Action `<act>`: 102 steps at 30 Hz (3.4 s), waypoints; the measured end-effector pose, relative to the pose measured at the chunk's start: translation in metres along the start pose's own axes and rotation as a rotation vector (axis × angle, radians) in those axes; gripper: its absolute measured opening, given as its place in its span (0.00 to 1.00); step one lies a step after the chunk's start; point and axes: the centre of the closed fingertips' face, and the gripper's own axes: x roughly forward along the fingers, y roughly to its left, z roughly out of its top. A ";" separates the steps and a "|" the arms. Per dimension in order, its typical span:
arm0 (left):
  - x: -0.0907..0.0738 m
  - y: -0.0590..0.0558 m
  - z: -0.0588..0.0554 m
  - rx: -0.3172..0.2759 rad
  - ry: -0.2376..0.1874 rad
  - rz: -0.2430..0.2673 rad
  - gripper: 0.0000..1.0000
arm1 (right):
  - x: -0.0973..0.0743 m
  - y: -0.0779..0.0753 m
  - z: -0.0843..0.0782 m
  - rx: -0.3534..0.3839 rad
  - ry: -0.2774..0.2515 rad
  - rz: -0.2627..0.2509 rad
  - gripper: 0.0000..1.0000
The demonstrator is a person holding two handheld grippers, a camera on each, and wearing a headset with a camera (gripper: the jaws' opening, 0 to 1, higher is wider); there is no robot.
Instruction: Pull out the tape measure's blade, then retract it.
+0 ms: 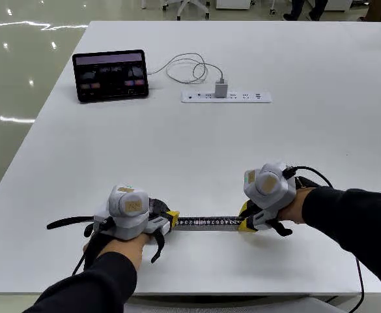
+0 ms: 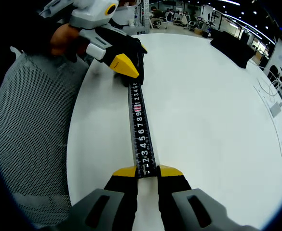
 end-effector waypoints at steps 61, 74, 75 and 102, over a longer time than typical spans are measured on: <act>0.000 0.001 0.000 -0.010 -0.004 0.000 0.64 | 0.017 0.003 0.034 -0.001 -0.079 0.016 0.10; 0.000 0.001 0.000 -0.020 -0.005 -0.005 0.63 | 0.020 0.004 0.040 0.016 -0.082 0.016 0.11; 0.000 0.001 0.000 -0.020 -0.005 -0.005 0.63 | 0.020 0.004 0.040 0.016 -0.082 0.016 0.11; 0.000 0.002 0.000 -0.024 -0.004 -0.008 0.63 | 0.028 0.006 0.053 0.021 -0.105 0.014 0.11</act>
